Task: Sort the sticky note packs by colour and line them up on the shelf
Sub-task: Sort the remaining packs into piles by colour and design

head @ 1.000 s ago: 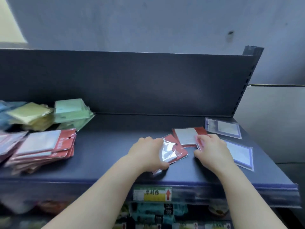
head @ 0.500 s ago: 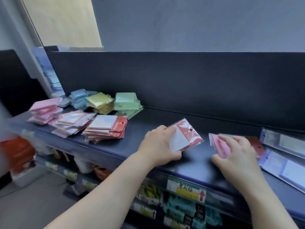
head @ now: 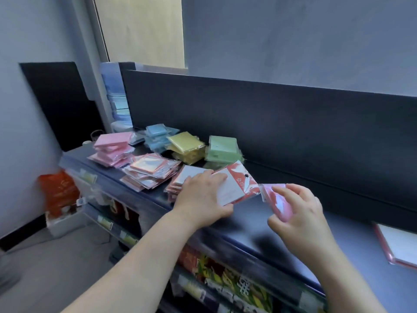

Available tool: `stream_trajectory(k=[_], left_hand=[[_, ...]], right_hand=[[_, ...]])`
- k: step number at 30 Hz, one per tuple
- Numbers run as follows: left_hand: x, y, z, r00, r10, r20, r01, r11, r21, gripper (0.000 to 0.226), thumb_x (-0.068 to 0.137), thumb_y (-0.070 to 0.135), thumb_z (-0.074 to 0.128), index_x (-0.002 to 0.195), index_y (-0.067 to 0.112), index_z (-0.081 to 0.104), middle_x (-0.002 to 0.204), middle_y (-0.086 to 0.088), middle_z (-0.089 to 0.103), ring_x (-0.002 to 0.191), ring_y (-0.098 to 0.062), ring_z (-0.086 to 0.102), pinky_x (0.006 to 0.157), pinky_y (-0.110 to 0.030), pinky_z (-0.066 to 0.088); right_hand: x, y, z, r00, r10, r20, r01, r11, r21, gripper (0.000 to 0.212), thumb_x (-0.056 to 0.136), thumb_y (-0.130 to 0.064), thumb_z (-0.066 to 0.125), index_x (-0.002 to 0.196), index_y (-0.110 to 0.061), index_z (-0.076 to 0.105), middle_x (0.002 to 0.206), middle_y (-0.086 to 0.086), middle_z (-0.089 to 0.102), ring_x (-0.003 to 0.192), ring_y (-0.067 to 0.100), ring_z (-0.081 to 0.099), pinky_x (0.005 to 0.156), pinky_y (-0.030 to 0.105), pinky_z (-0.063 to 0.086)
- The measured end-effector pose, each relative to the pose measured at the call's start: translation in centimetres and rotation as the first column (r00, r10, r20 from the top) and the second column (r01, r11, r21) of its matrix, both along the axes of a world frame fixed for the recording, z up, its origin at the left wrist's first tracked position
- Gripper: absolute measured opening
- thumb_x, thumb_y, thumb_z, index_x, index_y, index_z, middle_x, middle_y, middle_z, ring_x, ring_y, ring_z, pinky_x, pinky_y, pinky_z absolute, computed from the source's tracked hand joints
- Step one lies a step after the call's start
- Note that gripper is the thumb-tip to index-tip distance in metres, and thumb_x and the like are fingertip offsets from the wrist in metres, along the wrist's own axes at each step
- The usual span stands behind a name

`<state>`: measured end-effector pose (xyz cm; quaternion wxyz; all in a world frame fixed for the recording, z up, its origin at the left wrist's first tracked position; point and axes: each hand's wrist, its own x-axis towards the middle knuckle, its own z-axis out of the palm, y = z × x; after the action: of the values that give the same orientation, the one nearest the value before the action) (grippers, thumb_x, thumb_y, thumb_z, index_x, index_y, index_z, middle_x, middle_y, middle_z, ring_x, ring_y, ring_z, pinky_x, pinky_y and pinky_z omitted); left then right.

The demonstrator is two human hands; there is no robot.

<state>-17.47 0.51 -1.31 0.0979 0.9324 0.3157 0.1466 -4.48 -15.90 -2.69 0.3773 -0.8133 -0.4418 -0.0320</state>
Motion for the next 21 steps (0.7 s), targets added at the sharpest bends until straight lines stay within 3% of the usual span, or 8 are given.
stream_trajectory(k=[6, 12, 16, 21], left_hand=[[-1.9, 7.2, 0.1, 0.992, -0.089, -0.087, 0.089, 0.996, -0.007, 0.064, 0.074, 0.057, 0.058, 0.131, 0.031, 0.042, 0.123, 0.000, 0.045, 0.118, -0.023, 0.042, 0.110, -0.044, 0.027], [-3.6, 13.0, 0.2, 0.922, -0.367, -0.127, 0.357, 0.929, -0.098, 0.071, 0.080, 0.065, 0.056, 0.140, 0.029, 0.042, 0.147, 0.000, 0.037, 0.141, -0.018, 0.024, 0.119, -0.043, 0.010], [-5.0, 15.9, 0.3, 0.899, -0.438, -0.011, 0.435, 0.896, -0.087, 0.077, 0.082, 0.066, 0.054, 0.146, 0.029, 0.036, 0.156, 0.006, 0.026, 0.145, -0.009, 0.014, 0.120, -0.040, 0.007], [-7.5, 19.7, 0.9, 0.894, -0.407, 0.189, 0.419, 0.907, -0.029, 0.062, 0.085, 0.056, 0.060, 0.138, 0.025, 0.050, 0.143, 0.010, 0.045, 0.134, -0.007, 0.035, 0.116, -0.031, 0.021]], right_hand=[[-2.4, 7.4, 0.7, 0.997, -0.070, 0.026, 0.069, 0.998, 0.008, 0.056, 0.072, -0.003, 0.065, 0.123, -0.024, 0.061, 0.129, -0.002, 0.046, 0.116, 0.023, 0.039, 0.093, 0.023, 0.025], [-5.3, 14.6, 1.6, 0.988, -0.151, 0.015, 0.150, 0.988, 0.045, 0.047, 0.076, -0.020, 0.065, 0.122, -0.026, 0.062, 0.130, -0.002, 0.047, 0.121, 0.020, 0.042, 0.098, 0.024, 0.029], [-7.3, 18.2, 1.6, 0.980, -0.199, 0.014, 0.198, 0.979, 0.055, 0.050, 0.075, -0.009, 0.065, 0.122, -0.027, 0.062, 0.127, -0.005, 0.047, 0.121, 0.018, 0.043, 0.097, 0.023, 0.031], [-9.1, 22.0, 2.0, 0.987, -0.160, 0.015, 0.160, 0.987, 0.008, 0.053, 0.076, -0.012, 0.067, 0.127, -0.026, 0.059, 0.131, -0.007, 0.047, 0.123, 0.014, 0.042, 0.095, 0.015, 0.027]])
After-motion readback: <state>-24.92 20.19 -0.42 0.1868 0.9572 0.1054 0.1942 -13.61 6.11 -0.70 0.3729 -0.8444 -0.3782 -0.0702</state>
